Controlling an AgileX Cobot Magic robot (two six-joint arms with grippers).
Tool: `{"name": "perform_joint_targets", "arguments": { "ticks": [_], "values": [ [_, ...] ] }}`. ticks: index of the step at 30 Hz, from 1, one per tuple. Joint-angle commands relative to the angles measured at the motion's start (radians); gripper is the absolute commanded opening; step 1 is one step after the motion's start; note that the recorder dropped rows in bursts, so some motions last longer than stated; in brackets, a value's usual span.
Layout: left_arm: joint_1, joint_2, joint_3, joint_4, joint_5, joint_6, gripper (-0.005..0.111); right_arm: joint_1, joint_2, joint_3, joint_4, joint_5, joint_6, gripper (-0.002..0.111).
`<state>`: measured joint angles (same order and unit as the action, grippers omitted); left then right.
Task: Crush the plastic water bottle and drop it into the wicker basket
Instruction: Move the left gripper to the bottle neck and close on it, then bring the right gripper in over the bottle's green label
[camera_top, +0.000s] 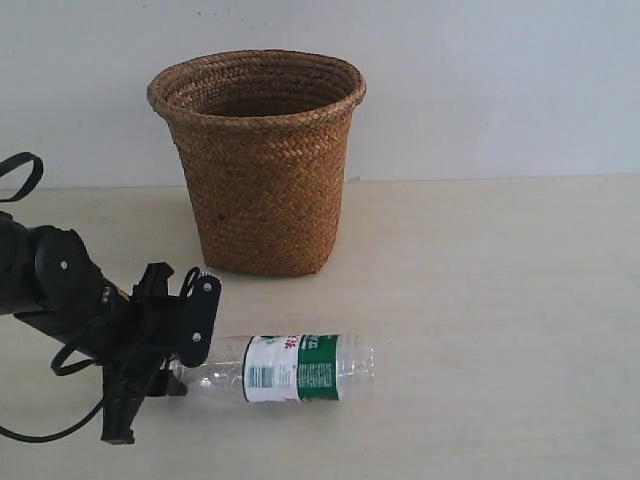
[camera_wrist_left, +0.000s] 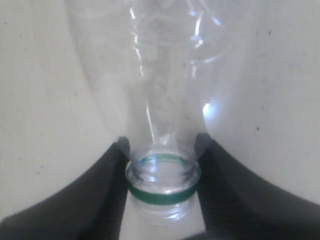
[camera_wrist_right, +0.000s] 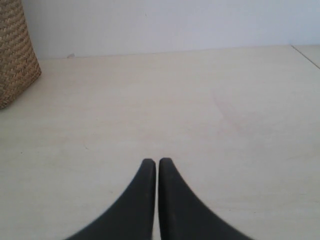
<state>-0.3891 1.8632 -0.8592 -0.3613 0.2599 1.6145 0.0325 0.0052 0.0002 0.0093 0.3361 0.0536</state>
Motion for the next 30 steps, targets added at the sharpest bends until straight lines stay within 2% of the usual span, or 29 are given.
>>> {"name": "perform_joint_targets", "arguments": {
  "ticks": [1, 3, 7, 22, 26, 30],
  "values": [
    [-0.007, -0.003, -0.003, -0.085, 0.087, -0.174, 0.004, -0.003, -0.005, 0.000, -0.004, -0.003, -0.003, 0.000],
    [-0.007, -0.003, -0.003, -0.138, 0.104, -0.186, 0.004, -0.003, -0.005, 0.000, -0.004, -0.003, -0.003, 0.000],
    [-0.007, -0.003, -0.003, -0.140, 0.132, -0.186, 0.004, -0.003, -0.005, 0.000, -0.004, -0.003, -0.003, 0.000],
    [-0.007, -0.003, -0.003, -0.062, 0.131, -0.149, 0.004, -0.003, -0.005, 0.000, -0.009, -0.006, -0.006, 0.000],
    [-0.007, -0.003, -0.003, -0.062, 0.134, -0.149, 0.004, -0.003, -0.005, 0.000, -0.075, -0.092, -0.088, 0.000],
    [-0.007, -0.003, -0.003, -0.062, 0.135, -0.149, 0.004, -0.003, -0.005, 0.000, 0.012, -0.270, -0.054, 0.000]
  ]
}}
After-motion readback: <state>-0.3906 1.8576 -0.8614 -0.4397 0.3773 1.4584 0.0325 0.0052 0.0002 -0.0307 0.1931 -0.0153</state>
